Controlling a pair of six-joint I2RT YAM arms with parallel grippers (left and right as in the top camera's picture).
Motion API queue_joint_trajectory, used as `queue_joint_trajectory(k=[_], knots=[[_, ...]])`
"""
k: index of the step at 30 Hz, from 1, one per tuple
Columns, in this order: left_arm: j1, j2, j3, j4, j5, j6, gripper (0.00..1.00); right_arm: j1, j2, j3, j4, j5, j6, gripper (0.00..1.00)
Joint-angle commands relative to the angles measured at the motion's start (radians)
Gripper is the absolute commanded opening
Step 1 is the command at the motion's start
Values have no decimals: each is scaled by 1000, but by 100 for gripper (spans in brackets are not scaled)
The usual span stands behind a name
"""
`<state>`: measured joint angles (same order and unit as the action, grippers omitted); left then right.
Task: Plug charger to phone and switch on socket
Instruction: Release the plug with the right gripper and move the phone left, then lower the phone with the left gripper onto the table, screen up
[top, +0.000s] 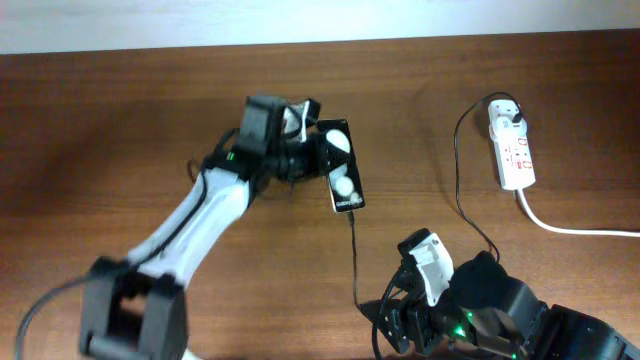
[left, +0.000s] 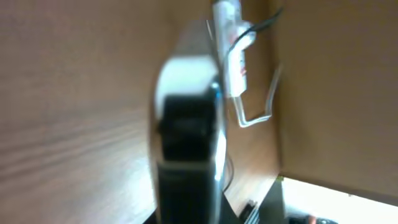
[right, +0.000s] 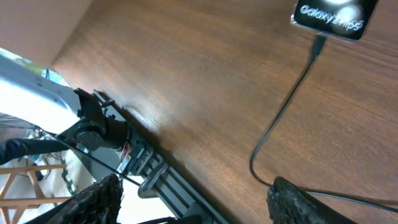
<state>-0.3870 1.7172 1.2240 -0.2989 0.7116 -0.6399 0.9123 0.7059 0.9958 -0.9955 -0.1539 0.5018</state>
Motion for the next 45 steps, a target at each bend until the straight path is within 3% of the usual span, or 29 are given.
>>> queue_joint_trajectory(k=[1, 4, 9, 25, 32, 39, 45], knots=[[-4, 175, 171, -98, 78, 164, 0, -3, -4, 18, 2, 29, 5, 81], [-4, 308, 202, -101, 87, 164, 0, -3, -4, 18, -22, 36, 5, 99], [-4, 420, 202, -51, 88, 164, 0, -3, -3, 18, -27, 35, 5, 99], [-13, 434, 202, -50, -4, 167, 5, -3, -3, 18, -27, 35, 5, 99], [-32, 528, 202, -34, -2, 159, 5, -3, -3, 18, -27, 35, 5, 99], [-32, 551, 202, -36, -2, 159, 19, -3, -3, 18, -27, 35, 5, 99], [-32, 551, 202, -36, -2, 159, 59, -3, -3, 18, -27, 35, 5, 99]])
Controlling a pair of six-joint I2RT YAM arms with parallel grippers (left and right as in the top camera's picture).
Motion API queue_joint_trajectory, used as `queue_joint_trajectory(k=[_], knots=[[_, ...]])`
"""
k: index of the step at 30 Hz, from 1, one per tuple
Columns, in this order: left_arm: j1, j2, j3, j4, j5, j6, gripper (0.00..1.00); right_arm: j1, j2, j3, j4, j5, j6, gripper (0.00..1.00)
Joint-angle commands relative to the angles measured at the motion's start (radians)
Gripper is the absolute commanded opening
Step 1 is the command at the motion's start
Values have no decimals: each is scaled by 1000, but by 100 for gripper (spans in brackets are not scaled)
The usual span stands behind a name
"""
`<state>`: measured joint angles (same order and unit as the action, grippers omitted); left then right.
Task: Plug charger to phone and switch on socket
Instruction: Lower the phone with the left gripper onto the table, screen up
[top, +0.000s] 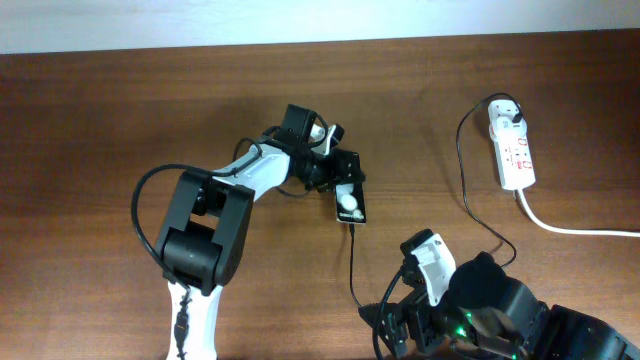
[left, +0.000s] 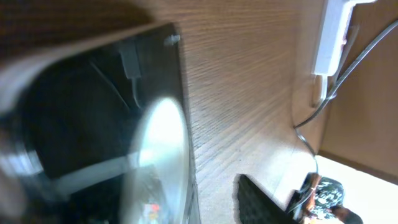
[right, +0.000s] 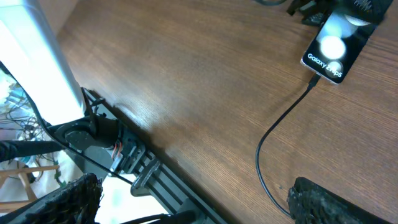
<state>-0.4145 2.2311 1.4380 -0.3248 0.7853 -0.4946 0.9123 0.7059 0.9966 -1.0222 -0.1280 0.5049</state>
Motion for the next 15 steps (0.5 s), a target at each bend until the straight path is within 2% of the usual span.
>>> queue_joint_trajectory(k=[1, 3, 4, 7, 10, 15], knots=[[-5, 37, -12, -14, -76, 14, 69, -3, -3, 17, 0, 9, 2, 99], [-5, 37, -12, -30, -77, 14, 82, -3, -3, 17, 0, 9, 2, 99], [-5, 37, -12, -37, -80, 14, 82, -3, -3, 17, 0, 9, 2, 99], [-5, 37, -12, -102, -168, 14, 98, -3, -3, 17, 0, 9, 2, 99], [-5, 37, -12, -184, -289, 14, 99, -3, -3, 17, 0, 9, 2, 99], [-5, 37, -12, -201, -305, 14, 99, -3, -3, 17, 0, 9, 2, 99]])
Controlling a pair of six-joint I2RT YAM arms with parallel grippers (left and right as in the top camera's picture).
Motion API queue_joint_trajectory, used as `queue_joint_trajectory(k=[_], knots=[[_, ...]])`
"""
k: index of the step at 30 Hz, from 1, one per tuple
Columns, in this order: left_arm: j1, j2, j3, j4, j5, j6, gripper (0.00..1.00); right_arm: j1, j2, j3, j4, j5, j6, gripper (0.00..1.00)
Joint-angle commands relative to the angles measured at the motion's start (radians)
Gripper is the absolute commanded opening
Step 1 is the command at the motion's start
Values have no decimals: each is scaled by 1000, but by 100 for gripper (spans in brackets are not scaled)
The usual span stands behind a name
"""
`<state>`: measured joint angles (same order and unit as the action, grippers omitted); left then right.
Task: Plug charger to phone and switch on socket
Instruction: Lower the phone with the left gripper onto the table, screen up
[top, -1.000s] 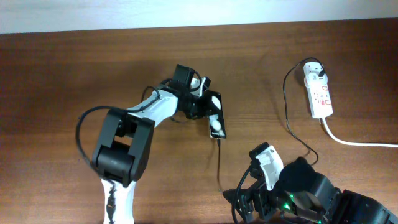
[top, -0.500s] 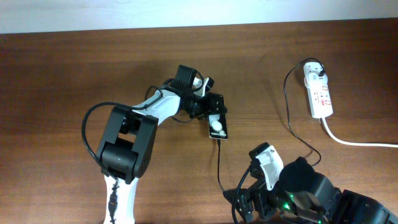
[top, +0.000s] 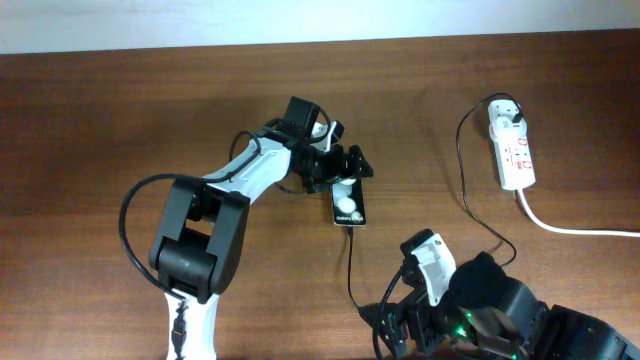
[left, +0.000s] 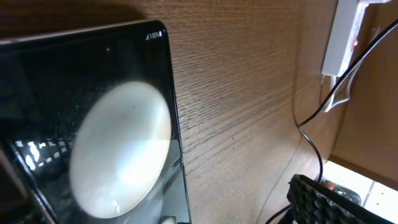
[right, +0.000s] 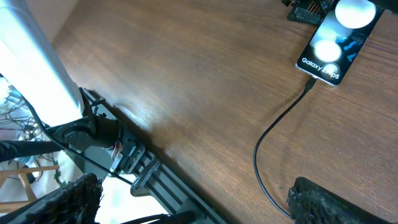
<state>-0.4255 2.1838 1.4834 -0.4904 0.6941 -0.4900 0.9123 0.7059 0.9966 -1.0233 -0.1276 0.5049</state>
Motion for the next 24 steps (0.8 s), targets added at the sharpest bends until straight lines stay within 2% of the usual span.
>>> queue_joint_trajectory(k=[1, 24], knots=[[6, 85, -58, -35, -214, 10, 99, -3, -3, 17, 1, 9, 2, 99], [6, 85, -58, -80, -325, 10, 99, -3, -3, 17, 1, 9, 2, 99]])
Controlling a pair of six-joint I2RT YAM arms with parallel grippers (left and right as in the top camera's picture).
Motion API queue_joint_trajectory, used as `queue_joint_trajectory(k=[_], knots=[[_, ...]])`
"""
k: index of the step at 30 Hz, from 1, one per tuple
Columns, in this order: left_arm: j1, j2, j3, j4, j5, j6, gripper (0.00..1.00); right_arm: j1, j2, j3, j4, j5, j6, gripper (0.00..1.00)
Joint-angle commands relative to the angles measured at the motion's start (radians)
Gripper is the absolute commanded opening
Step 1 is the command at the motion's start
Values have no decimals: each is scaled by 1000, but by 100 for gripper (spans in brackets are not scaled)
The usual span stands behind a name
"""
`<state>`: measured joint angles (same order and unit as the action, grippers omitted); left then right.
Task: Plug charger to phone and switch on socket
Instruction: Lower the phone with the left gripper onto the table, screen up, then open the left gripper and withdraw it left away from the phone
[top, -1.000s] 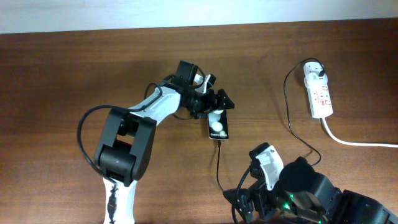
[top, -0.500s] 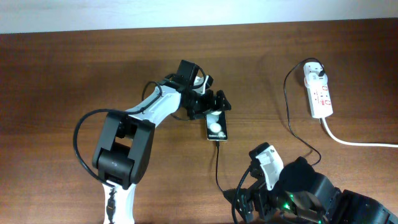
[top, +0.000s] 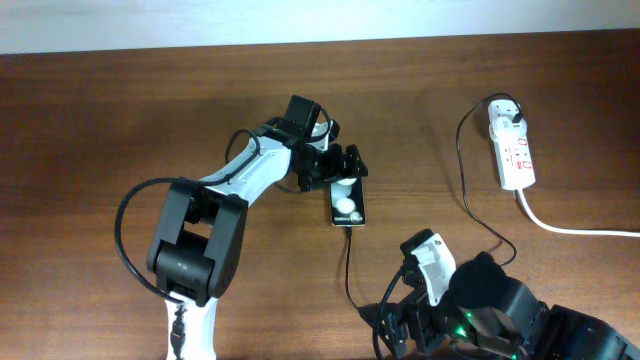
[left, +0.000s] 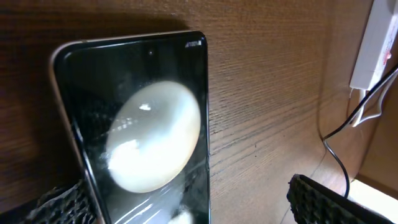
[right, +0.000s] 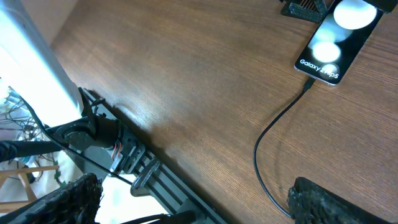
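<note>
The black phone (top: 347, 203) lies flat on the wooden table, screen up and glaring white. The black charger cable (top: 350, 262) is plugged into its near end. My left gripper (top: 335, 172) hovers open over the phone's far end, one finger on each side. In the left wrist view the phone (left: 146, 137) fills the middle between the fingers (left: 326, 200) of the left gripper (left: 186, 205). The white socket strip (top: 514, 152) lies at the far right with a plug in it. My right gripper (top: 395, 318) stands open at the front edge. It sees the phone (right: 333, 43) and cable (right: 280, 134).
The strip's white lead (top: 570, 228) runs off to the right. The black cable (top: 462, 180) loops from the strip toward the right arm. In the right wrist view the table's front edge (right: 143, 155) and a metal frame below it show.
The phone has slid slightly left and lies flat, still plugged in. My left gripper has drawn back a little, so more of the screen and both open fingers show in its view.
At first my left gripper was shut on the phone, holding it off the table with the cable in it. Later the phone lay flat nearer the front with the gripper over its far end. Since then the gripper is open. The right arm stayed put.
</note>
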<state>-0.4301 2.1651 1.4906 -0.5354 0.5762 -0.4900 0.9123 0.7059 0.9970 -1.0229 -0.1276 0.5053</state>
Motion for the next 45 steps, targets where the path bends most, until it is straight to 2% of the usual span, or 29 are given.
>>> queue_joint_trajectory(k=[1, 12, 17, 21, 26, 29, 42, 45], knots=[[11, 103, -65, -35, -208, 10, 99, -3, -3, 16, 0, 9, 1, 99], [11, 103, -65, -49, -228, 10, 99, -3, -3, 16, 0, 8, 1, 99], [12, 103, -65, -179, -371, 14, 99, -3, -3, 16, 1, 8, 1, 99], [12, 103, -64, -280, -430, 70, 99, -3, -3, 16, 0, 9, 1, 99], [14, 64, -61, -362, -517, 69, 99, -3, -3, 16, 0, 9, 1, 99], [14, -11, -61, -400, -567, 69, 99, -3, -3, 16, 0, 9, 1, 99], [13, -613, -62, -559, -669, 68, 99, -3, -3, 16, 1, 9, 1, 99], [13, -758, -63, -619, -777, -8, 99, -3, -3, 16, 1, 8, 2, 99]])
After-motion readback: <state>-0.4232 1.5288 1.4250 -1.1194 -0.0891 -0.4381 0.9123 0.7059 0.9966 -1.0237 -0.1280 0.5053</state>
